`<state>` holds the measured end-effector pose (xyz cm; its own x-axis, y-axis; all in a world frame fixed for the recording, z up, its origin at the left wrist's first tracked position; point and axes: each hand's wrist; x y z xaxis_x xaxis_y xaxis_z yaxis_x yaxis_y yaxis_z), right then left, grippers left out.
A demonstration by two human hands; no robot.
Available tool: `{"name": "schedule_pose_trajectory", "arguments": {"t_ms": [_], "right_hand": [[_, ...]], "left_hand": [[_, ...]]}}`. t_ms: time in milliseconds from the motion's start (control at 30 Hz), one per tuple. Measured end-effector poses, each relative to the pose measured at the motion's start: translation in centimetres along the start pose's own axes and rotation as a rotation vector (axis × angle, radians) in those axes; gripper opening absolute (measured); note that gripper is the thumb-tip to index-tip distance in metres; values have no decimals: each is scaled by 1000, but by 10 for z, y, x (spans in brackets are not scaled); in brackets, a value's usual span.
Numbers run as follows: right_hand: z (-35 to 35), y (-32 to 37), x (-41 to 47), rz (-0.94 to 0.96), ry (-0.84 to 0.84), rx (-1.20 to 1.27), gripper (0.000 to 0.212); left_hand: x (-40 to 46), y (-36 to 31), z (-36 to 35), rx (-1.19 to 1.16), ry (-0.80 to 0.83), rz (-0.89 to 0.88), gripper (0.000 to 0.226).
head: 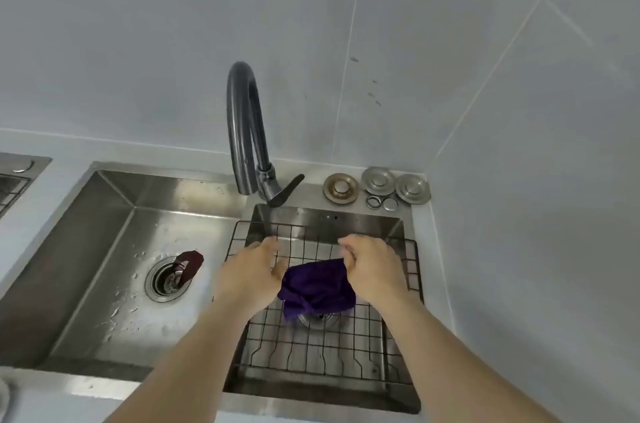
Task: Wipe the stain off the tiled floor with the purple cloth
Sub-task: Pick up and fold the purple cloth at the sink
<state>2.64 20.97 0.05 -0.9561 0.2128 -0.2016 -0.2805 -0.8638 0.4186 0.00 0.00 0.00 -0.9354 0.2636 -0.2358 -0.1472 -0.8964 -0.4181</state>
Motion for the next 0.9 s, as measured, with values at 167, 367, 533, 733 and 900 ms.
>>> {"name": "schedule_pose_trajectory", "arguments": {"t_ms": [167,367,533,733,900], "right_hand": [[-35,-9,33,-9,139,-40,22],[-66,-14,57,60,221,-99,27],[-80,-19,62,63,167,-200,43],[-83,-22,58,98,229,-231,44],[-76,-18,47,109,315,-287,33]], "left_hand": [[34,9,-35,-13,152,107,34],[56,14,-66,-2,295,178,38],[66,14,-78,-13,290,211,29],[65,17,-74,-50,307,215,16],[54,12,-63,-28,295,171,13]]}}
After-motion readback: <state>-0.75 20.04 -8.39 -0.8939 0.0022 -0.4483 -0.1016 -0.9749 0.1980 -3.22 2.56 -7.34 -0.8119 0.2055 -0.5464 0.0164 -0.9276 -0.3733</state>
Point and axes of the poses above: each hand's wrist, its own x-axis towards the middle knuckle, its own z-axis out of the back of the hand, y = z × x, and after that the axes turned 6 degrees about -z, right-handed
